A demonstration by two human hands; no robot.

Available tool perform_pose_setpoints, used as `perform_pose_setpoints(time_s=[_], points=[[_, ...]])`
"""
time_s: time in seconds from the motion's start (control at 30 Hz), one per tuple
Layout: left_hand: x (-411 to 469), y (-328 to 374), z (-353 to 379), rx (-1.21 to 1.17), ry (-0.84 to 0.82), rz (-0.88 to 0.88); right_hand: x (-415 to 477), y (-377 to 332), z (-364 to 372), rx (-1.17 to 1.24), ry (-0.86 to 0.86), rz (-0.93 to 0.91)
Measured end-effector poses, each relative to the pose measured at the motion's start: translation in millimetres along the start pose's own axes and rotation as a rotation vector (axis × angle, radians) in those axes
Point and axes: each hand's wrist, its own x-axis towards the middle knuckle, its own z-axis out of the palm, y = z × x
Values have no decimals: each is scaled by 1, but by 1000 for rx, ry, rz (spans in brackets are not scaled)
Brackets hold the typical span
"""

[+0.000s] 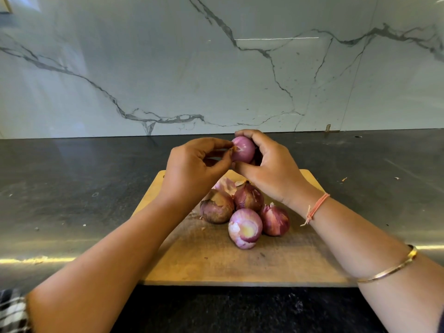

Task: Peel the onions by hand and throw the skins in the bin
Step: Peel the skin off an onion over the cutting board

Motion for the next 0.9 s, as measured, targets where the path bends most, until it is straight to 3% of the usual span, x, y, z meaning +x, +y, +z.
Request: perform_pose_setpoints(time_s=[0.37,0.9], points=[[2,0,0,122,119,-23,-3,-5,2,-16,-44,-37],[5,1,1,-10,102,-143,4,2,-4,394,-171,164]])
